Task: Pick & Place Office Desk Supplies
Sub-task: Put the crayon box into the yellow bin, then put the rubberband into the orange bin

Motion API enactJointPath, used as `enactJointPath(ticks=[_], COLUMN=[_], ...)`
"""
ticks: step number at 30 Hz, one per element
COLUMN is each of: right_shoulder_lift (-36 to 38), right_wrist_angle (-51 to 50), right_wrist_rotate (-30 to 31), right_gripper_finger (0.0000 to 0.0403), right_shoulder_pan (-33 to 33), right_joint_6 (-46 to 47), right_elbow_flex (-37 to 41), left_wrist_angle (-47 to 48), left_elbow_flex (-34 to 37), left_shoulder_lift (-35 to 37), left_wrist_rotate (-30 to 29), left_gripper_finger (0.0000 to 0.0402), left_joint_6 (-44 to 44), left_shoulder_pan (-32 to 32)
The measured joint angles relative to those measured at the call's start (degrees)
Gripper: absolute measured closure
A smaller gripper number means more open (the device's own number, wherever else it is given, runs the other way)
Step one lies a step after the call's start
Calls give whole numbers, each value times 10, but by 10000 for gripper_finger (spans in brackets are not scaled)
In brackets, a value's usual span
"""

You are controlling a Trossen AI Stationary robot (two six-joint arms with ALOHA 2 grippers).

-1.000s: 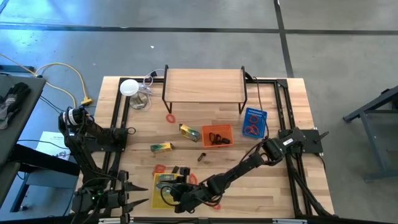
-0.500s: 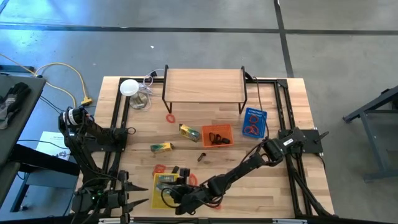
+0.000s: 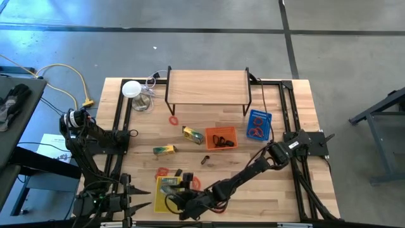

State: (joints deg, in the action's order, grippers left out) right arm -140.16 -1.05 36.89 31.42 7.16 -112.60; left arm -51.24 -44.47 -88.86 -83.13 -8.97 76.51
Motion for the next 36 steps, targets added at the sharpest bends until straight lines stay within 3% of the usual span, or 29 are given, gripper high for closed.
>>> enactJointPath(ticks=[17,22,27,31,36], right_shoulder_lift=[32,66,75,77,77], right_wrist_angle=[73,81,114,138,143], right_wrist_rotate=[154,173,171,172,172], right_gripper_finger=[195,195,195,195,195], right_shoulder_pan=[53,84,120,146,171], right_joint_6=[-131,-130,-121,-129,-128], right_elbow_flex=[0,0,0,0,0], left_wrist_angle=[2,5,32,121,330], left_elbow_flex=[0,-1,-1,1,0], left_shoulder_lift=[0,3,7,36,100], left_wrist_rotate=[31,109,140,210,293], left_gripper_finger=[254,254,254,254,254], left_joint_6=[57,75,77,131,307], left_shoulder_pan=[27,31,16,8,-1])
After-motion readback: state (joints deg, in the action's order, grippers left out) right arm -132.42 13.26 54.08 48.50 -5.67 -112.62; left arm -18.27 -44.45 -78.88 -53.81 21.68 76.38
